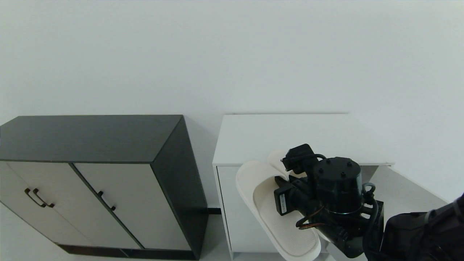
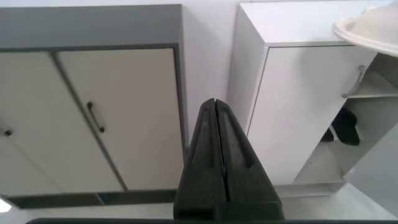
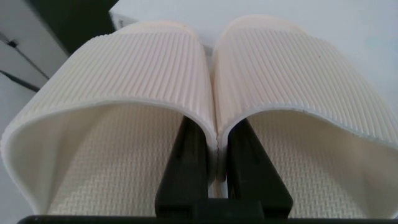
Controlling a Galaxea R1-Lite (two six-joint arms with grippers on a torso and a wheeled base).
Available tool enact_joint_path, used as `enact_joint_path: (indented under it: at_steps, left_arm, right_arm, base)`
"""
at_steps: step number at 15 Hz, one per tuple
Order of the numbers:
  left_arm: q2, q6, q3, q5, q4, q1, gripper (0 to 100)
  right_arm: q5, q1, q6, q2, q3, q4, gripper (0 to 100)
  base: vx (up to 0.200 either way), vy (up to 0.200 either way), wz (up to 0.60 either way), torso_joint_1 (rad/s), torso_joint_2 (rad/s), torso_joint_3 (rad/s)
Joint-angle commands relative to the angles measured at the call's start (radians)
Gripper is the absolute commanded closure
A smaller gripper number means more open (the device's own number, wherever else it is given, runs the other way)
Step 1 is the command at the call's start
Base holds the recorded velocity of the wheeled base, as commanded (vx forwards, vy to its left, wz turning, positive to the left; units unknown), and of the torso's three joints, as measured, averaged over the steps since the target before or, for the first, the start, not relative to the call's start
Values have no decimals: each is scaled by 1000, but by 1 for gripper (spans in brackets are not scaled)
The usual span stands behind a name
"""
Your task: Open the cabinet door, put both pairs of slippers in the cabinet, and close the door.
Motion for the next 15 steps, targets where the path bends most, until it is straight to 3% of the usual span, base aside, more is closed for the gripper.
enact_joint_path:
  at_steps: [1,2,15]
  left_arm:
    - [1,0,0,0,-1,0,100]
    - [1,0,0,0,-1,0,100]
    - [1,0,0,0,-1,0,100]
  right_arm:
    - [1,0,0,3,1,-3,100]
    - [1,0,0,5,1,-3,100]
    - [1,0,1,6,12,-3,100]
  base:
    - [-200,0,0,2,-2,-2]
    - [-200,0,0,2,2,2]
    - [0,0,0,0,0,0]
